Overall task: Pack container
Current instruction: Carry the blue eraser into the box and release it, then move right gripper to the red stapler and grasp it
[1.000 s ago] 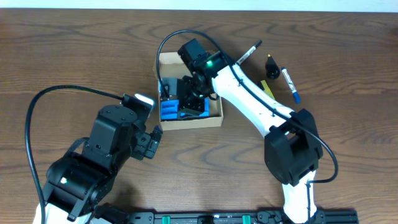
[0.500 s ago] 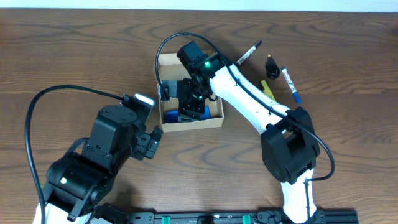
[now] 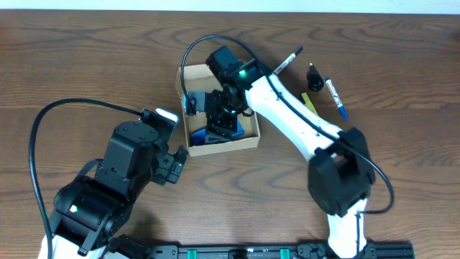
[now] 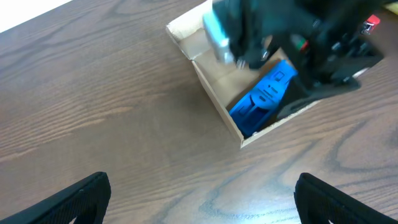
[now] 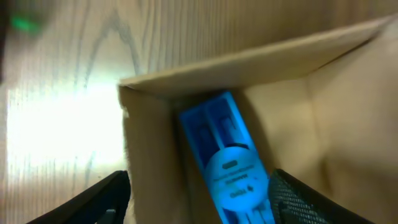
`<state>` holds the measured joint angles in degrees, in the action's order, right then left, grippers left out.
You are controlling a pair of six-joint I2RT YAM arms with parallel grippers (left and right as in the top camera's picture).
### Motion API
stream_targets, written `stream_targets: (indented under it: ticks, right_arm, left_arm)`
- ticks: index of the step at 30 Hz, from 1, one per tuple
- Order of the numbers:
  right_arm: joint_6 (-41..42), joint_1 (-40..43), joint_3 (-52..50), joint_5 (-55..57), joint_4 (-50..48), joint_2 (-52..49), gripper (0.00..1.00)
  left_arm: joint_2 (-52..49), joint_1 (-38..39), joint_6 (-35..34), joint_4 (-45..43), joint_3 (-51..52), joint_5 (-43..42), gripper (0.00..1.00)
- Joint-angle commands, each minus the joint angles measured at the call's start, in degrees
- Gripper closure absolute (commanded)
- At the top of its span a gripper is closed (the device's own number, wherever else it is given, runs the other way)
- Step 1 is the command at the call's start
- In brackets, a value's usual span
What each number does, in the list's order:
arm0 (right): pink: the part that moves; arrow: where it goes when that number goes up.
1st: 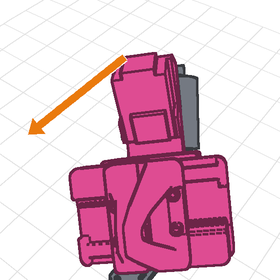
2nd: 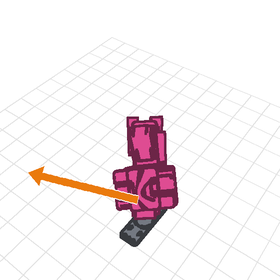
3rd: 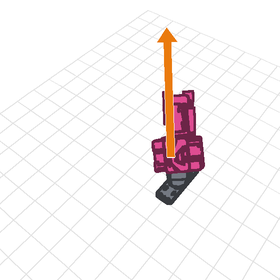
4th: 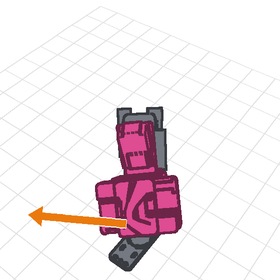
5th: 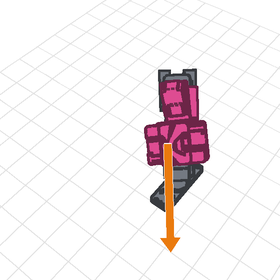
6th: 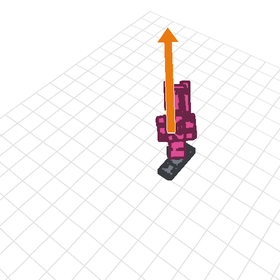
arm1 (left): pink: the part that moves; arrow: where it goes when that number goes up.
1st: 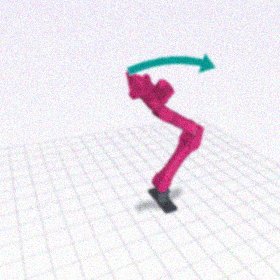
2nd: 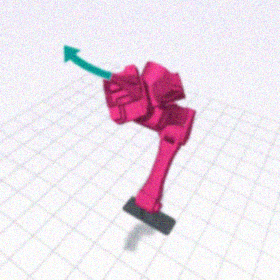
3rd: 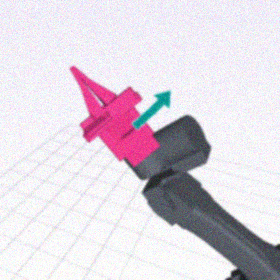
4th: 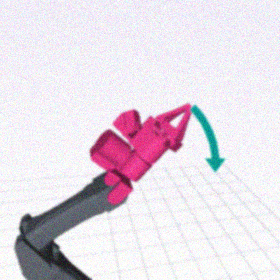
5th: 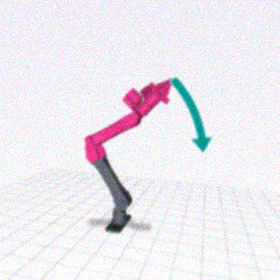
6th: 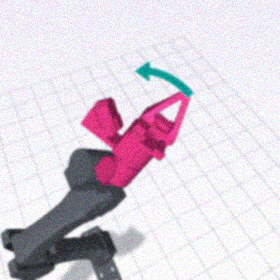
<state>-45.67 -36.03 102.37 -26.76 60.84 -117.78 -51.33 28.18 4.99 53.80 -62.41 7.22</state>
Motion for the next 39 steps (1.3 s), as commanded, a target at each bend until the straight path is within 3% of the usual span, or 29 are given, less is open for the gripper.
stream_targets:
  ticks: [1,9,19,39]
  right_arm:
    - [2.8,2.0,2.7,0.9,-0.5,8.4,0.27]
    - [13.2,12.5,2.7,9.1,0.2,16.3,0.25]
    - [22.3,24.6,-2.6,9.6,-0.1,11.7,0.24]
    - [33.7,24.4,-20.0,17.8,-20.4,1.9,0.24]
  left_arm:
    - [0.0,0.0,1.0,0.2,-0.7,-0.4,0.05]
    - [0.0,0.0,1.0,0.2,-0.7,-0.4,0.05]
    - [0.0,0.0,1.0,0.2,-0.7,-0.4,0.05]
    - [0.0,0.0,1.0,0.2,-0.7,-0.4,0.05]
